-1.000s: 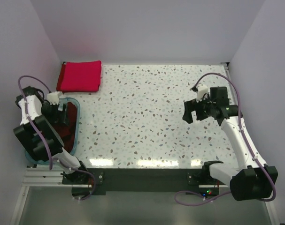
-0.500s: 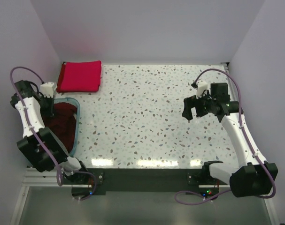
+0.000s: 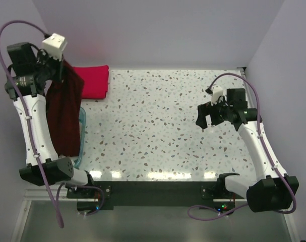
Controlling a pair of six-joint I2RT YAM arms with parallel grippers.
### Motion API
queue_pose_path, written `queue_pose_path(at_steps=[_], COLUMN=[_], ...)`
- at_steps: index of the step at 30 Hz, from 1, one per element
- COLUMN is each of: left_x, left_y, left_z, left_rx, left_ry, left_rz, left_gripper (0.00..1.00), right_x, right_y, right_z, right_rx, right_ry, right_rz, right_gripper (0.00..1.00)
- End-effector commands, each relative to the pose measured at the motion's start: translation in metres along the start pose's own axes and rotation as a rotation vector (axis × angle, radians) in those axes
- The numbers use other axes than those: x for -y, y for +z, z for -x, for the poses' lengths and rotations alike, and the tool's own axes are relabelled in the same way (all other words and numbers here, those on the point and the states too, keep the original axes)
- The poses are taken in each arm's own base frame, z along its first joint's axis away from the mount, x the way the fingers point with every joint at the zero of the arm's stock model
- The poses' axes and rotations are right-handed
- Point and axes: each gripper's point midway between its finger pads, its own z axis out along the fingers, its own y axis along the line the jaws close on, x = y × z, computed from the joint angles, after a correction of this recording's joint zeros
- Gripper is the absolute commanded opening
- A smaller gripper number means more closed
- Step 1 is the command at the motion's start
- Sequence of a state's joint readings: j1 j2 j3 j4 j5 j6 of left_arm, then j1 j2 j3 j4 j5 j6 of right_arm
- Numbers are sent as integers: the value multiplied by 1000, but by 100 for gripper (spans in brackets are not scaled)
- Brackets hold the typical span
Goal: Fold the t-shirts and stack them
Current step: Grab the tshirt from the pile, then move the tshirt to the center of the board
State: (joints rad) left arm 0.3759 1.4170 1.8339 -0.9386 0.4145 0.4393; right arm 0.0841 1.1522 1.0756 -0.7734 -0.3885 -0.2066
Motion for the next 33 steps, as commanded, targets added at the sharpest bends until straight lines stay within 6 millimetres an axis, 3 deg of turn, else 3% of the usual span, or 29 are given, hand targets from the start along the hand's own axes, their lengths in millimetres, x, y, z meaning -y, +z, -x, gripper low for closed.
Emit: queue_pose_path(at_steps=[1, 4, 6, 7, 10, 13, 16, 19, 20, 22, 23, 24, 25, 27, 28, 29, 32, 33], left_x=[56, 98, 134, 142, 161, 173, 185, 192, 197, 200, 203, 202, 206, 189, 184, 155, 113, 111], left_y=[1, -25, -40, -49, -93, -119, -125, -115, -96, -97, -71, -76, -48, -20, 12, 29, 66, 69], left_z=[112, 201, 237, 261, 306, 327, 331, 319, 307, 291, 270, 259, 228, 186, 139, 112, 30, 16], left_rx=[295, 528, 642, 736, 951, 1066, 1080, 1030, 974, 938, 858, 840, 723, 578, 417, 344, 137, 102], left_ry=[57, 56, 73, 86, 45, -11, -38, -58, -73, -81, -101, -104, -124, -156, -214, -266, -307, -294], left_rz=[-127, -220, -305, -319, -379, -444, -519, -557, -568, -573, -577, -575, -582, -528, -506, -420, -249, -230], left_gripper=[0, 0, 0, 0, 0, 0, 0, 0, 0, 0, 0, 0, 5, 46, 89, 100, 100, 100], right_x=[-4, -2, -1, 2, 4, 5, 7, 9, 11, 12, 13, 14, 15, 15, 14, 15, 14, 14], right_y=[-11, -16, -19, -20, -26, -33, -40, -45, -47, -50, -50, -50, -50, -48, -45, -42, -32, -24], right_z=[18, 23, 24, 25, 26, 27, 31, 34, 35, 38, 38, 39, 37, 35, 32, 29, 18, 10], right_rx=[45, 63, 73, 79, 96, 117, 142, 162, 167, 181, 183, 185, 180, 164, 152, 133, 76, 28], right_ry=[-25, -27, -30, -30, -31, -35, -35, -36, -39, -47, -55, -60, -64, -79, -86, -100, -148, -148], right_rz=[10, -12, -28, -43, -75, -98, -126, -151, -163, -176, -180, -184, -186, -182, -172, -164, -123, -97], right_gripper=[99, 99, 99, 99, 99, 99, 99, 99, 99, 99, 99, 99, 99, 99, 99, 99, 99, 99])
